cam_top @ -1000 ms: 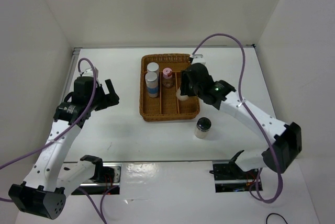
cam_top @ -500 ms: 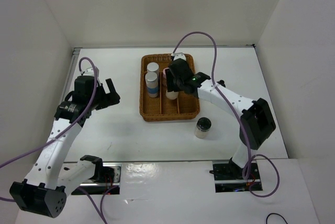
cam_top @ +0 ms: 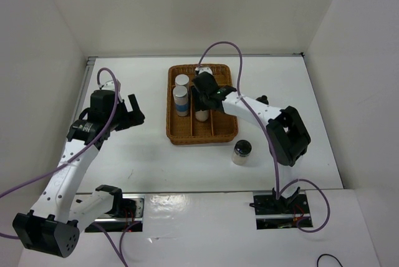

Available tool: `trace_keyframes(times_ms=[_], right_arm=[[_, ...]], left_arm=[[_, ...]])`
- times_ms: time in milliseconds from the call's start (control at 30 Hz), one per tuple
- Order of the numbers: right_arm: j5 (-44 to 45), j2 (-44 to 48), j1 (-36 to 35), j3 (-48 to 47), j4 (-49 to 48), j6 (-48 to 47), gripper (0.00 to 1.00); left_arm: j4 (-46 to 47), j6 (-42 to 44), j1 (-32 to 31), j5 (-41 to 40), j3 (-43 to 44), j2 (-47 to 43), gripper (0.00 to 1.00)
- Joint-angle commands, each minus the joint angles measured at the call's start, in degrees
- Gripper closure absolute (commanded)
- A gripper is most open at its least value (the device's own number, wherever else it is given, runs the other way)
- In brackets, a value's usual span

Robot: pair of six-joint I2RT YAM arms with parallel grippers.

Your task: Organize the condiment bottles

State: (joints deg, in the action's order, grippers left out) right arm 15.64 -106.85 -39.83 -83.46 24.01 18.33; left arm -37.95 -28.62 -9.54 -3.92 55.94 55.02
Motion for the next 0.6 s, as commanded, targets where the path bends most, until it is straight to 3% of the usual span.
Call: trace_keyframes(times_ms=[0,267,367,567], right_arm=[[1.0,-0.7,0.1,-4.2,-2.7,-0.5,0.49],[1.0,-2.0,0.1,-4.7,-2.1,-0.5,0.24],[1.9,-2.0,0.1,-4.7,0.0,0.7,0.05],[8.3,8.0,0.1,-3.2,4.5,2.1,0.02]], left_arm=[[2.4,1.1,0.3,1.2,-0.2,-0.1,0.0],[3.0,1.1,0.3,1.7,-0.7,-0.1,0.0],[3.0,1.1,0.3,2.2,-0.7,-0.1,0.0],[3.5,1.6,0.3,3.5,-1.3,-1.2,0.0]])
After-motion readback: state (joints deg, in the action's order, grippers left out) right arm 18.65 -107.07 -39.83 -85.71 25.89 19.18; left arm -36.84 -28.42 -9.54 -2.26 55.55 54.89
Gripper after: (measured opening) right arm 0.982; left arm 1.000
